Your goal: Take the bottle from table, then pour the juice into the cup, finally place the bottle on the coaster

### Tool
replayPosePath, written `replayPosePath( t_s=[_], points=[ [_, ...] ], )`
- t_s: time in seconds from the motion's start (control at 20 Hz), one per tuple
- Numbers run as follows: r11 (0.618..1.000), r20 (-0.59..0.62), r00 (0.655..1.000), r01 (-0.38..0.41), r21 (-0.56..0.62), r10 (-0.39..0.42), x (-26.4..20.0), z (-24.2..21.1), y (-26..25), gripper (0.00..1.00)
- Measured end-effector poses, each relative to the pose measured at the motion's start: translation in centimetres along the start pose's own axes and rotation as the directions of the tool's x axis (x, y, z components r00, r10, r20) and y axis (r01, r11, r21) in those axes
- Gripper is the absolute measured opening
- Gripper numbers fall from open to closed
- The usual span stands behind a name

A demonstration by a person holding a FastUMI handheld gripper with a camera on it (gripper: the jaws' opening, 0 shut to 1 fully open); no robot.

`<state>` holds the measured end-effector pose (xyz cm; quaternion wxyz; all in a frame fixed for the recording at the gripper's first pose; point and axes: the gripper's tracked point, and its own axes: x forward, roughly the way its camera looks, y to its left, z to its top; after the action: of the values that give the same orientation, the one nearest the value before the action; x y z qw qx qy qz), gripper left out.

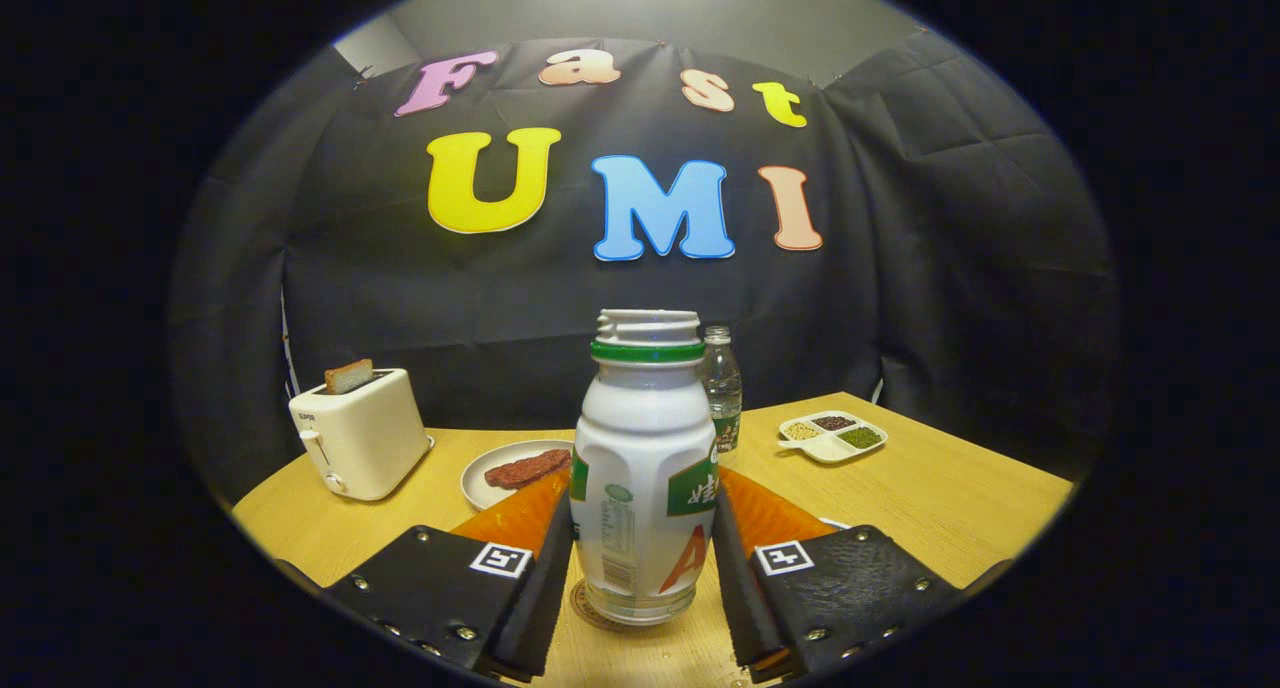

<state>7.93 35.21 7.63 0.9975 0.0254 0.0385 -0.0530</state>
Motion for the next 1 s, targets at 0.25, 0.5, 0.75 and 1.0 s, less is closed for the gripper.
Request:
replayPosePath(
  t_s=[0.25,0.5,0.75,1.0],
  points=[
    [0.998,-0.002,0.999,-0.046,-0.048,0.046,1.2,-1.1,1.0,0.67],
    [0.997,-0.014,0.999,-0.050,-0.053,0.049,2.2,-2.7,1.5,0.67],
    [0.995,-0.020,0.998,-0.066,-0.075,0.065,2.9,-3.6,2.1,0.67],
    [0.996,-0.024,0.997,-0.073,-0.049,0.072,3.7,-4.5,2.1,0.67]
  ],
)
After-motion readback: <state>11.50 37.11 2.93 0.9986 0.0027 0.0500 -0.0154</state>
